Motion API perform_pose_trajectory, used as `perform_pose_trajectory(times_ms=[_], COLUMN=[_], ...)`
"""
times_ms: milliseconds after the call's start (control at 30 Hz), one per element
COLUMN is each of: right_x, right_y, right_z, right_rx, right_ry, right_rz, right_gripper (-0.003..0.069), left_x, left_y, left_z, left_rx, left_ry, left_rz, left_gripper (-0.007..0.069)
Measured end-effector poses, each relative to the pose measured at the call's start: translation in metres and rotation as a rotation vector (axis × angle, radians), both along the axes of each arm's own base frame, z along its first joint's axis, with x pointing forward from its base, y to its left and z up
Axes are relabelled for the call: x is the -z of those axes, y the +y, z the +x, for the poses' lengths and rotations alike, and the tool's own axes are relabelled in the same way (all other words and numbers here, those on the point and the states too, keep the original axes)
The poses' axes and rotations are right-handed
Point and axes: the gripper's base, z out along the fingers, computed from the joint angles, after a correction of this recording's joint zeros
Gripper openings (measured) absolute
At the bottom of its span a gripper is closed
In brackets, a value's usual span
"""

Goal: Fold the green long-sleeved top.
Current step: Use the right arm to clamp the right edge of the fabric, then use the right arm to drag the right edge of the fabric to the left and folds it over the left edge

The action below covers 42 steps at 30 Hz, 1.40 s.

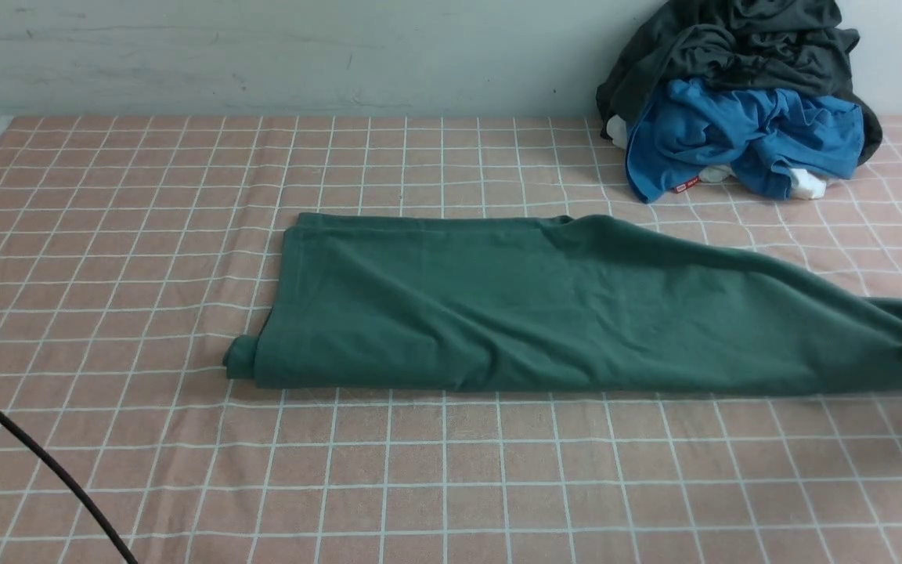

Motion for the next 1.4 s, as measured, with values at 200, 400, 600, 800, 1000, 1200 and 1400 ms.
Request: perform_pose_trajectory(times_ms=[200, 400, 600, 800, 1000, 1200, 1400], right_x=[0.006, -0.051, -0.146, -0.178, -0.141, -0.074, -0.076], right_y=[-0.001, -0.008, 0.019, 0.152, 0.301, 0.401, 0.425], right_z=[0.006, 0.013, 0.018, 0.029, 0.027, 0.02, 0.032], right_rx=[-0.034, -0.117, -0.19, -0.49, -0.79, -0.894, -0.896], right_ry=[-0.016, -0.09, -0.244, -0.364, -0.474, -0.473, -0.454], right_rz=[-0.006, -0.127, -0.214, -0.121, 0.007, 0.11, 0.158], right_gripper=[0.0195, 0.0016, 0.0014, 0.0014, 0.0014, 0.0054, 0.0282], left_x=[-0.064, -0.045, 0.034, 0.128, 0.182, 0.199, 0.202], left_y=[0.003, 0.013, 0.022, 0.025, 0.025, 0.023, 0.022], left_z=[-0.087, -0.167, -0.225, -0.259, -0.28, -0.302, -0.335], left_rx=[-0.023, -0.084, -0.173, -0.239, -0.334, -0.339, -0.318], left_ry=[-0.137, -0.035, 0.198, 0.346, 0.447, 0.405, 0.246], left_rz=[0.036, 0.155, 0.205, 0.183, 0.103, 0.072, 0.048], left_gripper=[0.0045, 0.0034, 0.003, 0.003, 0.003, 0.003, 0.003])
